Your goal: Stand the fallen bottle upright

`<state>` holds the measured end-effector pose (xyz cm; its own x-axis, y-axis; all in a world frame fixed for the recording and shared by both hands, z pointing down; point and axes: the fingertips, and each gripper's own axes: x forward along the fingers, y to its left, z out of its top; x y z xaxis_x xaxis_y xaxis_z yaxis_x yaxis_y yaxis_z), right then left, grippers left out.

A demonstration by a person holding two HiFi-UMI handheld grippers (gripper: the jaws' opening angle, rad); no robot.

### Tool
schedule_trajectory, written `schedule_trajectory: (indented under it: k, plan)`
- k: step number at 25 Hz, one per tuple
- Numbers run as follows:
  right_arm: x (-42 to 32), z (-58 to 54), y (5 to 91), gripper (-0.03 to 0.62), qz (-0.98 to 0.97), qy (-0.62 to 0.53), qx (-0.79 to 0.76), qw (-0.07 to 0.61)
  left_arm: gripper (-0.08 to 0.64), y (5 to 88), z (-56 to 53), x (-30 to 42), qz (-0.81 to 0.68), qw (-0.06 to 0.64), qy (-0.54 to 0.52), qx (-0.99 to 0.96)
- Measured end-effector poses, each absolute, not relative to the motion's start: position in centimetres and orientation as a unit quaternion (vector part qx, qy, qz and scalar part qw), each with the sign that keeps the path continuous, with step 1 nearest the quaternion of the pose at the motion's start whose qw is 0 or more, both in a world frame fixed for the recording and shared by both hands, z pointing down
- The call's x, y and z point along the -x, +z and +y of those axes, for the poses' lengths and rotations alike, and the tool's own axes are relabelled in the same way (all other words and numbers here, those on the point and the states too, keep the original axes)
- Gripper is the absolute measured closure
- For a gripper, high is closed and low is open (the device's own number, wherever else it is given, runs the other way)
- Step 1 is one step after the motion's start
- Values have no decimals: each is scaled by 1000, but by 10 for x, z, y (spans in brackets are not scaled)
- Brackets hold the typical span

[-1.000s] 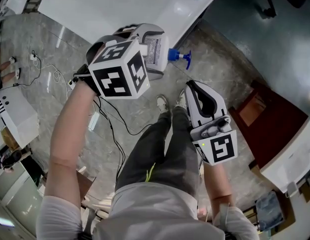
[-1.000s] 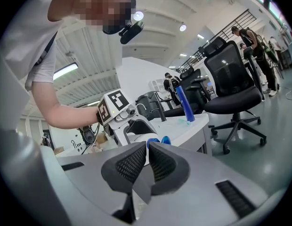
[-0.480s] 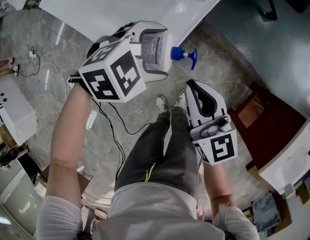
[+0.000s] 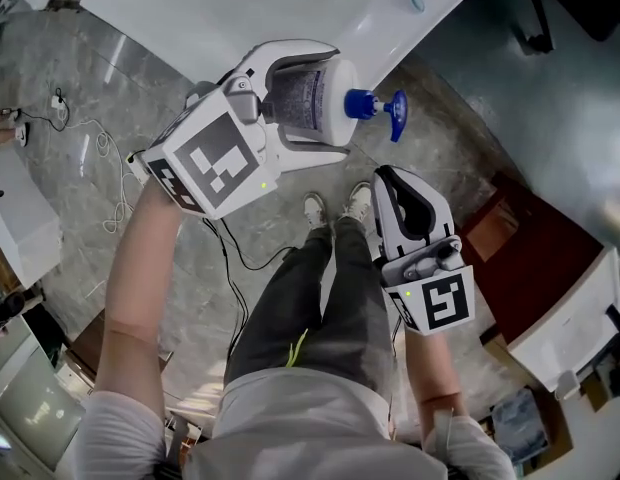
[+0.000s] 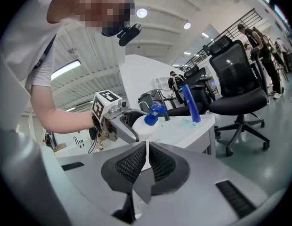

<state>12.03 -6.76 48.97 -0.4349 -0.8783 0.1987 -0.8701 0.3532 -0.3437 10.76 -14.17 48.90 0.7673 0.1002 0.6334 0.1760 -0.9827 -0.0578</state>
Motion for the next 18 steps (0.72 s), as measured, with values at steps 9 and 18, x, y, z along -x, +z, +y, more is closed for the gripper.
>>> schedule_trajectory:
  k: [9, 18]
  plan:
    - [-99, -77, 483, 549, 828, -199, 524, 5, 86, 459, -149, -95, -49, 40, -230, 971]
    - [-84, -91, 478, 548, 831, -193, 522, -1, 86, 445, -155, -80, -36, 19, -132, 990]
